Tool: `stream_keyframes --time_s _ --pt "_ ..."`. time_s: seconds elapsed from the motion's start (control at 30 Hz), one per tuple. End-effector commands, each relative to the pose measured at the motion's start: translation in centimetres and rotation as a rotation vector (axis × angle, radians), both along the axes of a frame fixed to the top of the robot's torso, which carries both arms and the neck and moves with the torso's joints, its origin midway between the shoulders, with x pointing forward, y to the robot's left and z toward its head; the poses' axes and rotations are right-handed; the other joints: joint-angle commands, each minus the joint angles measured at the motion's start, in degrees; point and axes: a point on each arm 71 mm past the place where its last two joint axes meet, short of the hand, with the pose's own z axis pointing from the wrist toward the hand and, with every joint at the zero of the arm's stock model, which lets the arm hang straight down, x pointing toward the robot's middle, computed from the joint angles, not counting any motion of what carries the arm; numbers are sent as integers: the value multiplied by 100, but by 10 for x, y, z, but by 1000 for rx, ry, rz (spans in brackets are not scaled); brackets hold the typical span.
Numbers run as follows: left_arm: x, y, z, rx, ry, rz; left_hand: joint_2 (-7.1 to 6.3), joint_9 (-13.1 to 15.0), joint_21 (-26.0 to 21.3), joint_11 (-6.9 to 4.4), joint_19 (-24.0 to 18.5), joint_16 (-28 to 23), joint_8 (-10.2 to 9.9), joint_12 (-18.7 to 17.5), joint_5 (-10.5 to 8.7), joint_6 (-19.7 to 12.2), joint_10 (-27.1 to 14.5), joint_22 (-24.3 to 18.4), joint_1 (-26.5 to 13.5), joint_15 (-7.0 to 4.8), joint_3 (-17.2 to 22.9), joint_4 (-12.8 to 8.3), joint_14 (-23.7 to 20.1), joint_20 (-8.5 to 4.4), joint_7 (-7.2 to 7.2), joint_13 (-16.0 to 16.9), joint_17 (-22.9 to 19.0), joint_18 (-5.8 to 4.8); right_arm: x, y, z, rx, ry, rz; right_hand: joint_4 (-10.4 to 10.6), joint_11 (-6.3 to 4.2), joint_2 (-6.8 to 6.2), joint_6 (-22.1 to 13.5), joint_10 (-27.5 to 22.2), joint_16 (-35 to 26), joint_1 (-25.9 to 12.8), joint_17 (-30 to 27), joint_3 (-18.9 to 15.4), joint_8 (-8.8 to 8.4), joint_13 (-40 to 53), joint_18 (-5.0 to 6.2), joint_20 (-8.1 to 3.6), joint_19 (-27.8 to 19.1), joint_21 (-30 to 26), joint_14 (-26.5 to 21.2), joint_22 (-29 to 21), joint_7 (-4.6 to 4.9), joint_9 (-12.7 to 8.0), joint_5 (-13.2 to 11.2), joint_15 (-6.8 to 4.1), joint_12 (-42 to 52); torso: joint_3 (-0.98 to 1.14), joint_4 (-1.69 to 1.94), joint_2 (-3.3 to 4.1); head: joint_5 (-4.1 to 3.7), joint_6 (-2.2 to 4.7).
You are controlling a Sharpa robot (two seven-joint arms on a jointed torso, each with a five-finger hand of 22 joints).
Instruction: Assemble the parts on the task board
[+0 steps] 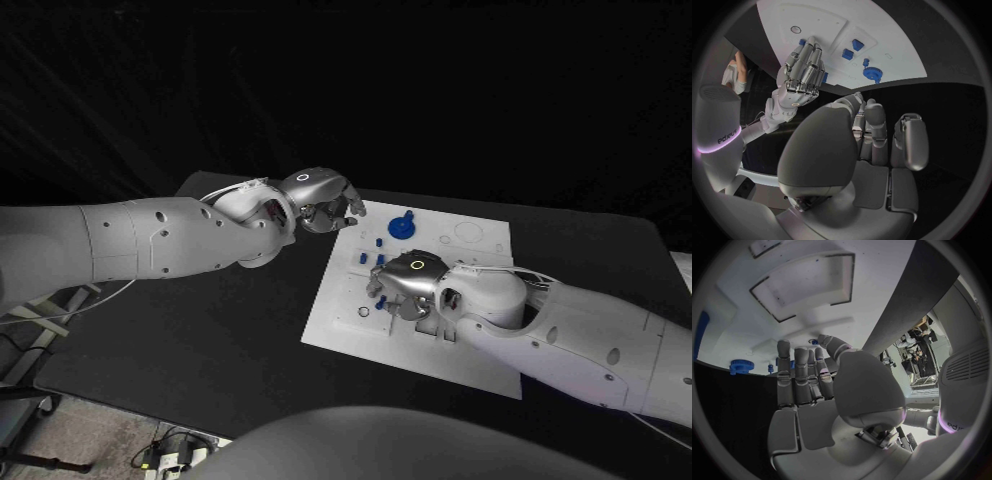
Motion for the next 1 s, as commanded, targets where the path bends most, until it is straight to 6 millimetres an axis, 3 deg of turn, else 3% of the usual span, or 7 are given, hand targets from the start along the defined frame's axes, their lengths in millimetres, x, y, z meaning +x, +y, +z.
stream_keyframes --time_s 0.03,0.3,1.0 --pt "0 -1 -1 3 13 -3 -10 8 29 6 165 23 35 33 28 29 -25 1213 59 19 11 -10 18 36 5 8 -2 92 -5 0 -8 -32 24 23 16 0 47 34 65 68 0 52 -21 28 12 107 37 17 -42 92 -3 3 -5 3 14 53 1 0 1 -9 -1" --pt "0 -2 -1 4 16 -4 -10 8 29 6 165 23 35 33 28 29 -25 1213 59 19 11 -10 18 36 5 8 -2 92 -4 1 -8 -25 21 23 57 0 85 303 399 108 26 44 4 129 -47 110 22 101 -76 130 32 -14 31 112 19 99 1 4 3 2 -1" --pt "0 -3 -2 9 28 -4 -4 13 28 6 165 19 42 49 31 37 -27 1212 82 19 18 -19 14 36 8 12 -10 92 -8 4 -13 -48 57 39 127 -44 39 503 497 -10 -29 -172 -58 197 -137 103 33 82 -216 -79 30 -61 100 -21 -9 5 1 2 1 6 -1"
